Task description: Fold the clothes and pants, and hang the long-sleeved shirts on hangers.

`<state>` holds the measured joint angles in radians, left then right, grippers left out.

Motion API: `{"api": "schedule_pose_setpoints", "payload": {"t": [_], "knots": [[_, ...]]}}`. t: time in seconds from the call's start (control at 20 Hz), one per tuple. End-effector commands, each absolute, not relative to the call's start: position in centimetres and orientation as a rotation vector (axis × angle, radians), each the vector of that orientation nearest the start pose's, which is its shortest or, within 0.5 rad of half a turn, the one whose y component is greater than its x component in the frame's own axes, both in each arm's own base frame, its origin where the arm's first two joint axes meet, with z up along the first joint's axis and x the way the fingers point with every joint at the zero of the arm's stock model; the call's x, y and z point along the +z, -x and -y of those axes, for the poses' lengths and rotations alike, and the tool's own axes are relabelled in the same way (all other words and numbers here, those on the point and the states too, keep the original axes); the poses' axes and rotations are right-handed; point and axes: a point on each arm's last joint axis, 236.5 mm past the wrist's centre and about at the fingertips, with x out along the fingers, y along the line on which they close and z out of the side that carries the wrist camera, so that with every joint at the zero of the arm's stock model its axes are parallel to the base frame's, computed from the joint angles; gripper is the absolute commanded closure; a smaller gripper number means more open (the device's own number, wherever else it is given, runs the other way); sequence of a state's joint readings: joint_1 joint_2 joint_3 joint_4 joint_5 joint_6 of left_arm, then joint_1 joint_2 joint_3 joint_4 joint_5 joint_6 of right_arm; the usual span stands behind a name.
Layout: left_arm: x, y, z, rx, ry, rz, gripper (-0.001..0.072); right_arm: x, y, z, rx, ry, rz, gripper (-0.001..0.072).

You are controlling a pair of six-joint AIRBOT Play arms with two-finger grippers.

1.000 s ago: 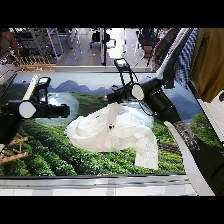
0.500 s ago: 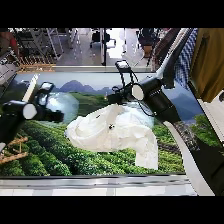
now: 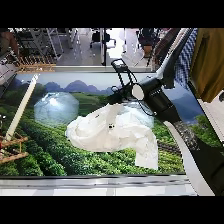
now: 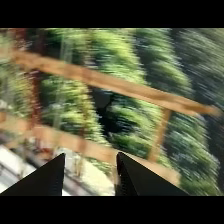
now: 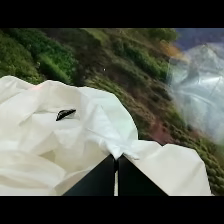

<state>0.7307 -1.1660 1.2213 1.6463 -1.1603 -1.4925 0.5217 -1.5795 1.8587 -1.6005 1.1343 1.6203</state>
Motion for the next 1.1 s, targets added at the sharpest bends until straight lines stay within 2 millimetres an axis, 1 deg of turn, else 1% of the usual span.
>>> {"api": "schedule_pose_setpoints", "payload": {"t": [0.0,0.1,0.25,0.4,0.5,0.65,0.75,0.95,1.0,1.05], "knots": [[7.1,-24.1,-33.8,0.836,0.4,-1.004,0.0382,16.1,-47.8,-27.1,0.47,0.192,-0.775,0.0695],[5.7,-24.5,-34.7,0.836,0.394,-1.016,0.0382,15.9,-47.4,-27.4,0.484,0.177,-0.791,0.0695],[3.1,-25.8,-34.4,0.794,0.402,-1.066,0.0382,15.5,-46.7,-27.7,0.5,0.163,-0.823,0.0695],[1.6,-26.5,-34.3,0.773,0.404,-1.092,0.0382,15.4,-46.5,-27.9,0.505,0.159,-0.829,0.0695],[1.2,-26.7,-33.8,0.76,0.416,-1.107,0.0382,15.4,-46.5,-28.0,0.509,0.154,-0.83,0.0695],[1.2,-27.2,-33.3,0.741,0.419,-1.105,0.0382,15.5,-46.5,-28.1,0.512,0.151,-0.828,0.0695],[1.1,-27.3,-33.3,0.737,0.414,-1.109,0.0382,15.5,-46.5,-28.1,0.512,0.15,-0.829,0.0695],[0.1,-27.5,-33.0,0.72,0.433,-1.123,0.0382,15.5,-46.4,-28.2,0.515,0.147,-0.83,0.0695],[-0.2,-27.7,-32.9,0.71,0.437,-1.127,0.0389,15.5,-46.4,-28.2,0.516,0.145,-0.831,0.0695],[-0.5,-27.6,-32.9,0.707,0.438,-1.135,0.0502,15.5,-46.4,-28.2,0.517,0.145,-0.831,0.0695]]}}
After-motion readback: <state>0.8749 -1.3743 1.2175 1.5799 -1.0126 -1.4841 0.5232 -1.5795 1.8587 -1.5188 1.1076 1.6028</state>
